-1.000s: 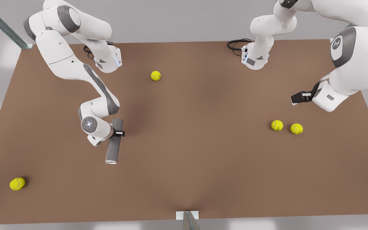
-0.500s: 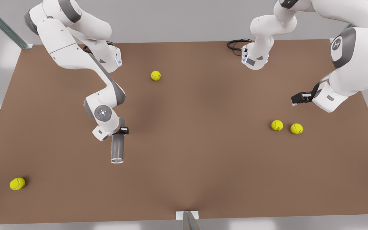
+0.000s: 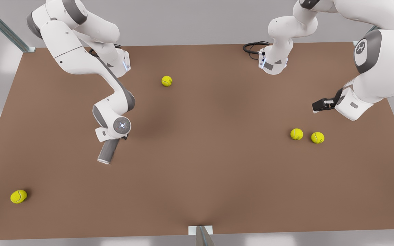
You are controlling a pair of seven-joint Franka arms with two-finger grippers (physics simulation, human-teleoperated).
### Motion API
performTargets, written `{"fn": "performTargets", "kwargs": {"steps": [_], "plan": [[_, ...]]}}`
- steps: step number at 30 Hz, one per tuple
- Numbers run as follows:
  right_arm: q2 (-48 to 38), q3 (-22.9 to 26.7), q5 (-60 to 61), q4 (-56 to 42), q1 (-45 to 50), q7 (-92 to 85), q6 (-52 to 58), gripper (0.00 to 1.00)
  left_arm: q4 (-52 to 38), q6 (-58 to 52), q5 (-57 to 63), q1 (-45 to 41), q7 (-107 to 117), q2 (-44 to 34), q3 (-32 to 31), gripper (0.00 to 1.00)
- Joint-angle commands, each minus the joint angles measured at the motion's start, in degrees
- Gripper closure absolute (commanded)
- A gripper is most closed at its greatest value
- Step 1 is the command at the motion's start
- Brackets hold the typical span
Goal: Put the tennis tube upright
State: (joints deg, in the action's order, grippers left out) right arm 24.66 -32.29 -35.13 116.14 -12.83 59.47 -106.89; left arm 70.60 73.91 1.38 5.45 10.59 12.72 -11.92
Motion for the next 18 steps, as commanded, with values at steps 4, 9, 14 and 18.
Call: {"fn": "performTargets", "kwargs": {"steps": [4,9,14,18], "plan": [[0.2,0.4,21.4,0.4,0.4,-34.7,-23.0,0.21,-0.1,0.0,0.0,0.0,0.0,-0.1,0.0,0.00],[0.3,-0.4,21.4,0.4,0.4,-34.7,-23.1,0.21,-0.1,0.0,0.0,0.0,0.0,-0.1,0.0,0.00],[0.3,-1.7,21.4,0.2,0.4,-34.7,-23.2,0.21,-0.1,0.0,0.0,0.0,0.0,-0.1,0.0,0.00],[-0.4,-4.0,21.5,0.7,-3.3,-42.9,-22.0,0.00,-0.1,0.0,0.0,0.4,0.0,-0.1,0.0,0.00]]}}
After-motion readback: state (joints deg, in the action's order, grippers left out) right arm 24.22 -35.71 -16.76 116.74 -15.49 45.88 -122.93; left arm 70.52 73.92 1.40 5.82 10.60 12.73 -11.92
